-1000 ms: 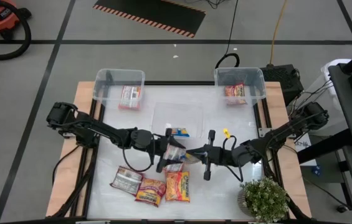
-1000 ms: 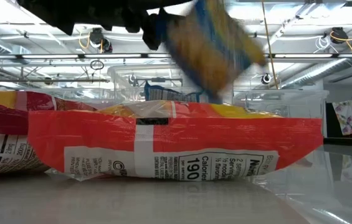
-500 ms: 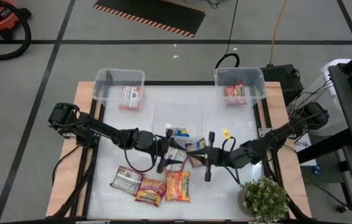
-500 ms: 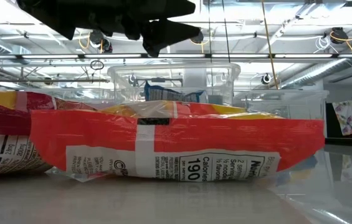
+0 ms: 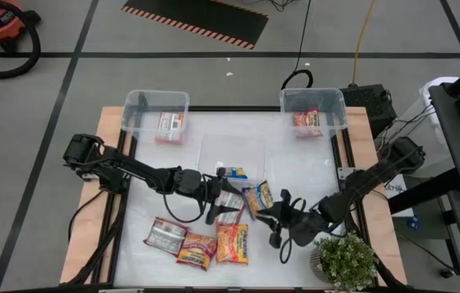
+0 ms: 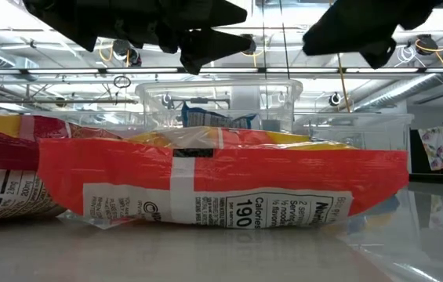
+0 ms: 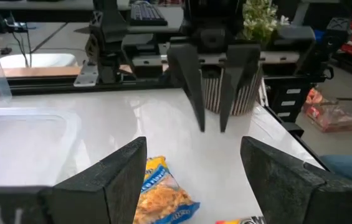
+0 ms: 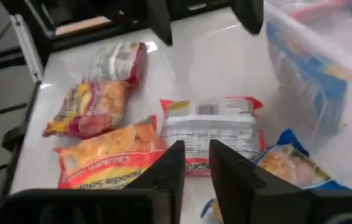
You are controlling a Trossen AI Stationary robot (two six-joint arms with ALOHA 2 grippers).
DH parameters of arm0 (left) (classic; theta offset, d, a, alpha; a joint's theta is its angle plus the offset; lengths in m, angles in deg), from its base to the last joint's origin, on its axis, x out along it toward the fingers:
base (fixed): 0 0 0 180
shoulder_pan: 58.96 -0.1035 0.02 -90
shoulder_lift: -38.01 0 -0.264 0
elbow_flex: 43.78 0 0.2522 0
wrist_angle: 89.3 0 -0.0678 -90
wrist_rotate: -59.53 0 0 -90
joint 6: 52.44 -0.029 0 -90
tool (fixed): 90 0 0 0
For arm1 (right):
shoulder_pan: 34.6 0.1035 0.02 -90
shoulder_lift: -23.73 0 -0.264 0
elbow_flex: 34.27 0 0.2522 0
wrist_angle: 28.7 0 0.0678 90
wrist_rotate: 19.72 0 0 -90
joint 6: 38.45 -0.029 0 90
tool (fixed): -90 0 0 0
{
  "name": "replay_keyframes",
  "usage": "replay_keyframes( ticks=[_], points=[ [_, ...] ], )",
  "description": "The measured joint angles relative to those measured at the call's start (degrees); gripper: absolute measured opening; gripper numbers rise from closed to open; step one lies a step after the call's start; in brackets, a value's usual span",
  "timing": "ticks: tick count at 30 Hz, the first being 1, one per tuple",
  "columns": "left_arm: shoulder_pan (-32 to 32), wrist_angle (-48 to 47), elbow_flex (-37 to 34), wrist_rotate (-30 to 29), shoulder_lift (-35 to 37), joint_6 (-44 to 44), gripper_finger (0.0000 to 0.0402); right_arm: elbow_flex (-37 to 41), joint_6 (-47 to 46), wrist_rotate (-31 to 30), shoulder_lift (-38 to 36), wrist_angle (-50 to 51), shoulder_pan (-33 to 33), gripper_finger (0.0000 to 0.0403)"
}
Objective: Sort Maruchan noodles
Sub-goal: Put the blue noodle pack into the bottom transparent bin
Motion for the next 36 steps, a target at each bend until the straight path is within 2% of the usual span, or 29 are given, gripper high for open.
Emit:
replay_keyframes(
  ticks=[7,14,24,30,36],
  points=[
    [-1.3,-0.5,0.0,-0.3,1.1,0.0,0.0262,0.0,-5.6,7.6,0.1,8.0,-1.6,0.0118],
    [-1.7,-3.7,-0.1,-0.3,2.7,-1.1,0.0262,0.1,-7.0,12.6,0.1,15.7,-1.7,0.0143],
    [-1.6,-8.7,0.0,-0.3,5.4,-2.1,0.0262,0.1,-9.4,12.5,0.1,22.6,-1.7,0.0186],
    [-1.5,-9.0,0.0,-0.3,5.4,-1.4,0.0262,3.6,-12.0,14.0,1.5,20.2,-1.9,0.0218],
    [-1.4,-9.1,0.0,-0.3,5.4,-1.1,0.0262,7.1,-14.4,14.0,1.7,17.6,-2.1,0.0222]
  ],
)
